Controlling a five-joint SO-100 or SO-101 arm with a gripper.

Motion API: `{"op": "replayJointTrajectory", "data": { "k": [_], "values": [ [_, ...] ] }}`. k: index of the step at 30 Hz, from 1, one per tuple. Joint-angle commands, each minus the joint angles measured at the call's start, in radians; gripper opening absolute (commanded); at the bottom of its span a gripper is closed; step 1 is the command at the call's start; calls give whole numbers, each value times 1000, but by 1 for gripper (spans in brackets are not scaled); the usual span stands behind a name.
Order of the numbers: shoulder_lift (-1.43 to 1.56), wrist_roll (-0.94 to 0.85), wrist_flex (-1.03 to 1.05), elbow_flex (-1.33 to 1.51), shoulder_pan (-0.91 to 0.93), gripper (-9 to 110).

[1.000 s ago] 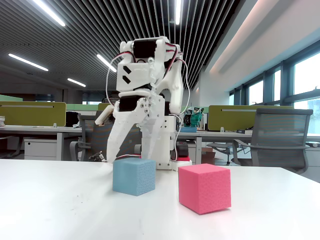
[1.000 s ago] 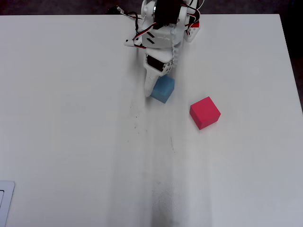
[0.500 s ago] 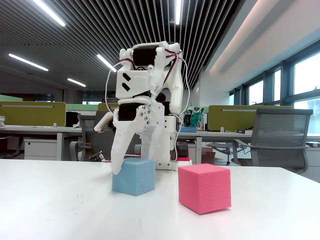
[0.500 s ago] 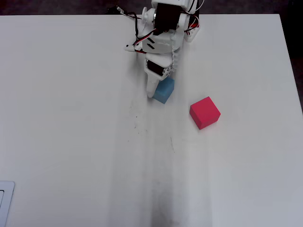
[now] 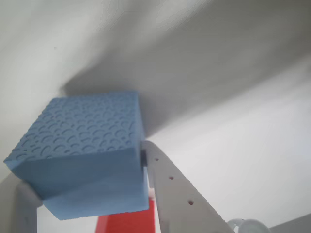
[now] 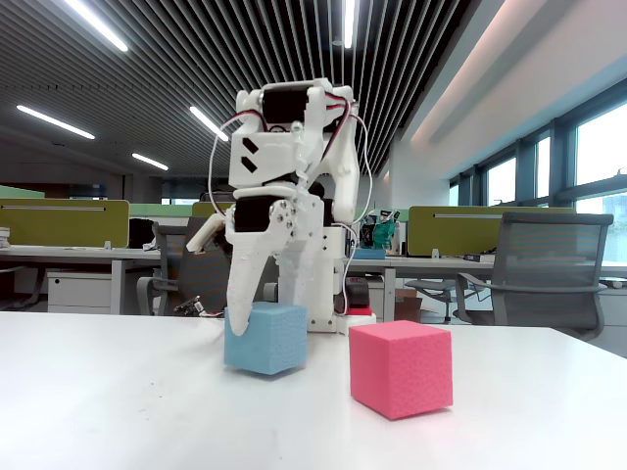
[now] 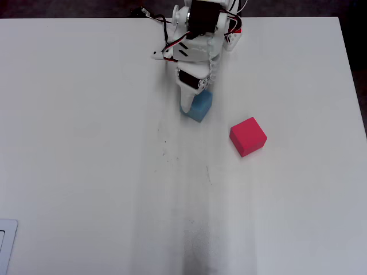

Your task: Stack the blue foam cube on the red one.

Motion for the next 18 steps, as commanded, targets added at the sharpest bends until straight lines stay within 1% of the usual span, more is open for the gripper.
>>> {"op": "replayJointTrajectory", "data": {
  "k": [1, 10, 18],
  "values": [
    [43, 9, 38, -104, -6, 21],
    [74, 9, 175, -362, -21, 21],
    [95, 9, 250, -617, -110, 21]
  ]
}}
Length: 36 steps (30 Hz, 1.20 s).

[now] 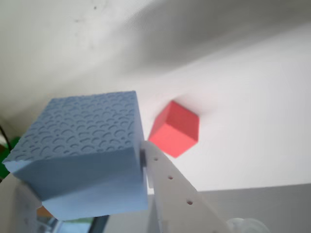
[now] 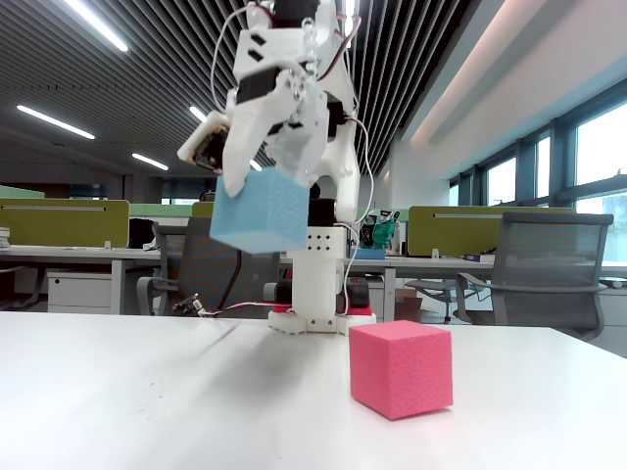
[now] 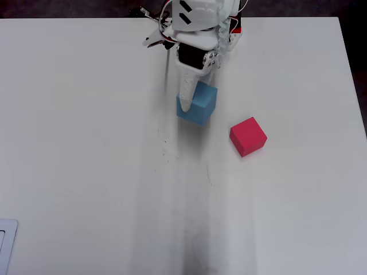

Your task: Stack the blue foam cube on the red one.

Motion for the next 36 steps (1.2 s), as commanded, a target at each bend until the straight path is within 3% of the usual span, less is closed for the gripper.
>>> {"op": "replayJointTrajectory", "data": {
  "k": [1, 14, 36],
  "values": [
    [41, 9, 17, -121, -54, 21],
    [-18, 18, -60, -149, -299, 21],
    [-408, 74, -123, -137, -370, 20]
  ]
}}
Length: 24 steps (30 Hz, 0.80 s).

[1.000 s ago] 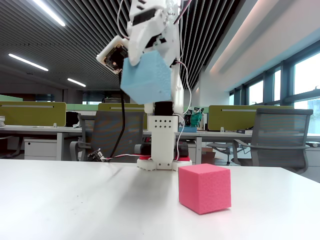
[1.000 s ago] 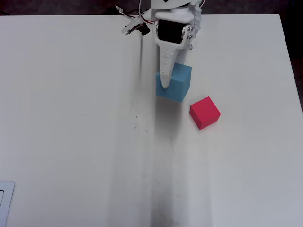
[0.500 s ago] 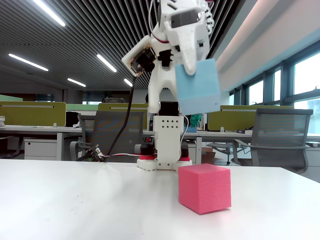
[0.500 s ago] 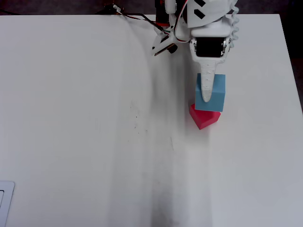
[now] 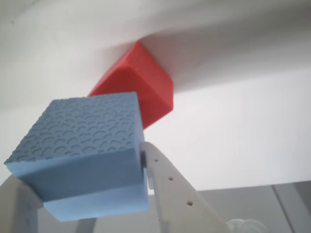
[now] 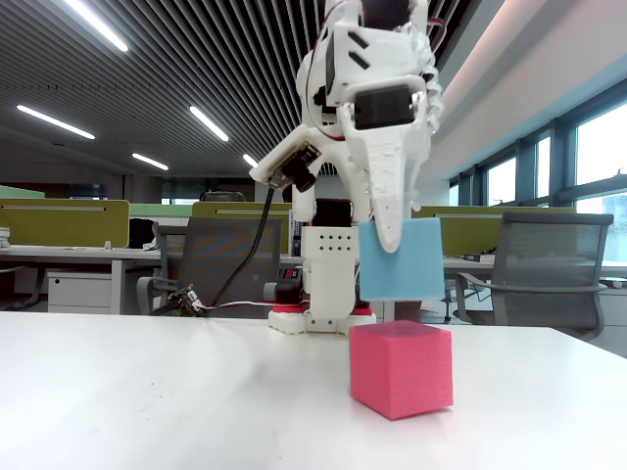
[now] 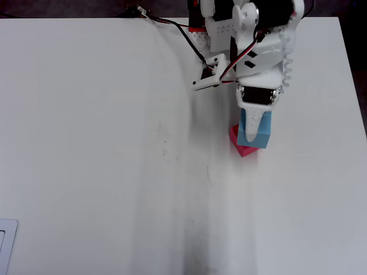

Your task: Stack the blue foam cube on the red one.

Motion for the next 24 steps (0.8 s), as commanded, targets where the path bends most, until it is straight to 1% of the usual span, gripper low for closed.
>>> {"op": "replayJointTrajectory", "data": {
  "k": [1, 6, 24],
  "values": [
    [-12, 3, -20, -34, -11, 20],
    [-38, 3, -25, -23, -18, 20],
    [-28, 12, 97, -86, -8, 18]
  ]
}}
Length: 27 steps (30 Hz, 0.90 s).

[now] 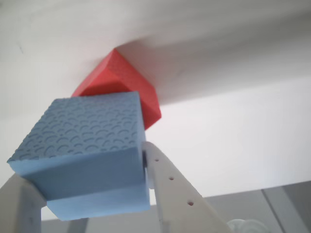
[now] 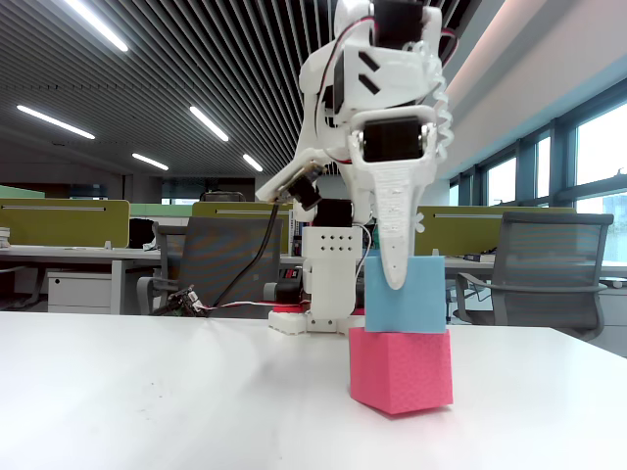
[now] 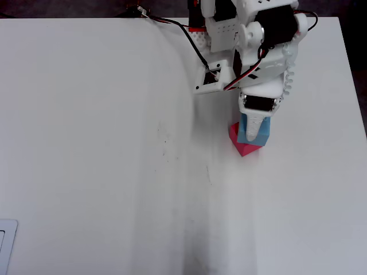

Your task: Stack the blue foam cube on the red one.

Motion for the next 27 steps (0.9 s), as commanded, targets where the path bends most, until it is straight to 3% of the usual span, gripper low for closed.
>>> {"op": "replayJointTrajectory", "data": {
  "k": [1, 23, 27],
  "values": [
    [40, 11, 12, -71, 11, 18],
    [54, 11, -37, 40, 28, 19],
    [63, 11, -34, 32, 37, 26]
  ]
}}
